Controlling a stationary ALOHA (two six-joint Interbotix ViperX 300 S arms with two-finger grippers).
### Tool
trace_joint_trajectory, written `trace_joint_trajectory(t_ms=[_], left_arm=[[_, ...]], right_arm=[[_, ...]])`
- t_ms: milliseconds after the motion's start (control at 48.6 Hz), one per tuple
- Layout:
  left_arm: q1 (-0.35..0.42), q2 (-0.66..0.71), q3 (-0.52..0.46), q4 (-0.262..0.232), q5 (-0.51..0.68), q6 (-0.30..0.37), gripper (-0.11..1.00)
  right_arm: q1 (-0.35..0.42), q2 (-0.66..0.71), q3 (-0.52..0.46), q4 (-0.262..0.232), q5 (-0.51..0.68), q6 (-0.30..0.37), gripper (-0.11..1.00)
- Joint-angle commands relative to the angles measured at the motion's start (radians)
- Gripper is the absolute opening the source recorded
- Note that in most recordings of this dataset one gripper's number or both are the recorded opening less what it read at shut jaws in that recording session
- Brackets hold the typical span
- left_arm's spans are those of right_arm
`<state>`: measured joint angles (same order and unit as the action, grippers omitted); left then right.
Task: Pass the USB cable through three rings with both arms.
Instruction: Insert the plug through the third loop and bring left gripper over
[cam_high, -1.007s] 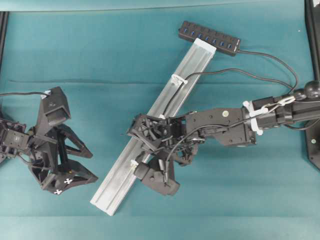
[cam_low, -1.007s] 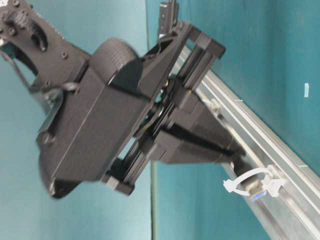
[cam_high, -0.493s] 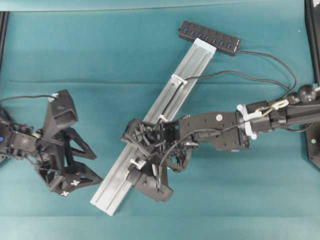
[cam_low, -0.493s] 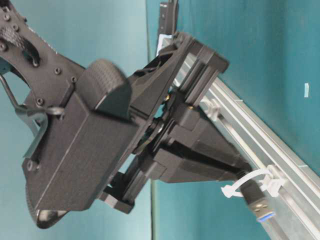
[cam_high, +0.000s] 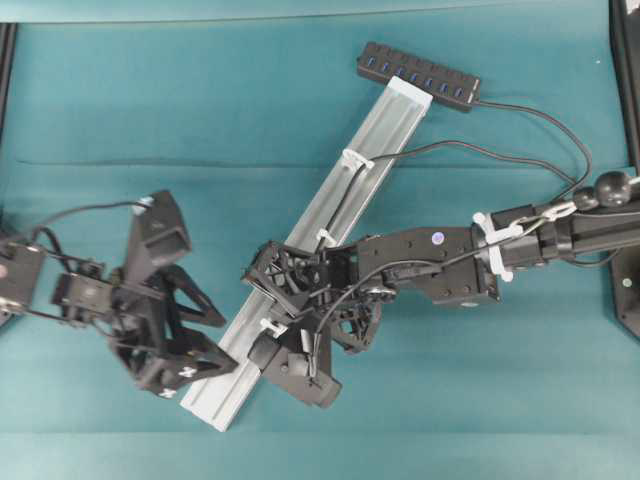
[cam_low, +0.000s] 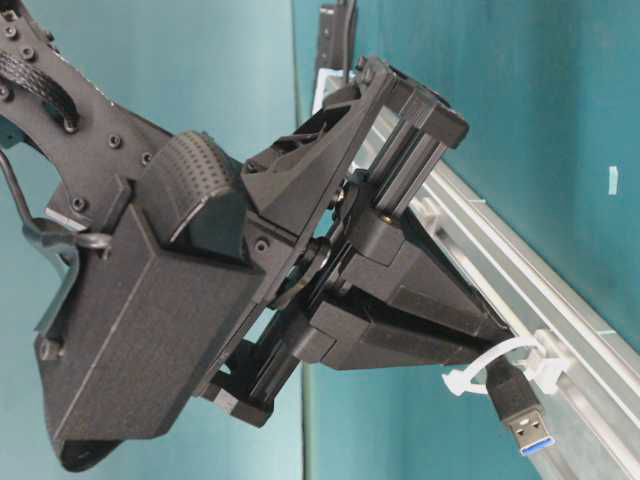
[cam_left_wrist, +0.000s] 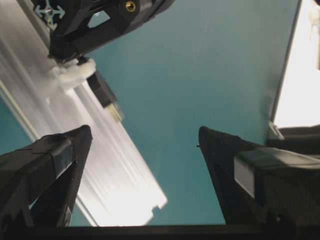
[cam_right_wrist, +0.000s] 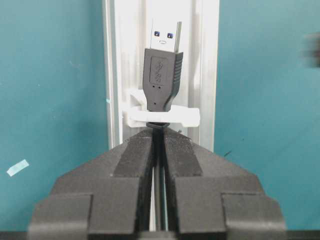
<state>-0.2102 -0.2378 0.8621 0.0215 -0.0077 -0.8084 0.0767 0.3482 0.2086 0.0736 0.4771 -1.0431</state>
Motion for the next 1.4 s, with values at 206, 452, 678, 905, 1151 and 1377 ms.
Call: trace_joint_trajectory(t_ms=[206, 452, 678, 905, 1151, 1377], left_arm=[[0.029, 0.132, -0.035, 0.005, -0.146, -0.031, 0.93], [0.029, 0.209, -0.037, 0.005, -0.173, -0.052, 0.93], [0.029, 0.233, -0.041, 0.005, -0.186, -0.054, 0.93], [0.029, 0.239, -0.046, 0.005, -0.192, -0.054, 0.9], [0.029, 0.245, -0.051, 0.005, -0.192, -0.054, 0.75], [0.026, 0.247, -0.066, 0.002, -0.192, -0.051, 0.22]], right_arm=[[0.003, 0.005, -0.008, 0.005, -0.002, 0.017, 0.06], [0.003, 0.003, -0.006, 0.005, -0.005, 0.017, 0.06], [0.003, 0.002, -0.003, 0.005, -0.006, 0.017, 0.06], [0.0, 0.002, -0.003, 0.005, -0.006, 0.017, 0.06], [-0.002, 0.002, -0.003, 0.005, -0.006, 0.017, 0.06], [-0.003, 0.0, -0.002, 0.005, -0.006, 0.015, 0.06]])
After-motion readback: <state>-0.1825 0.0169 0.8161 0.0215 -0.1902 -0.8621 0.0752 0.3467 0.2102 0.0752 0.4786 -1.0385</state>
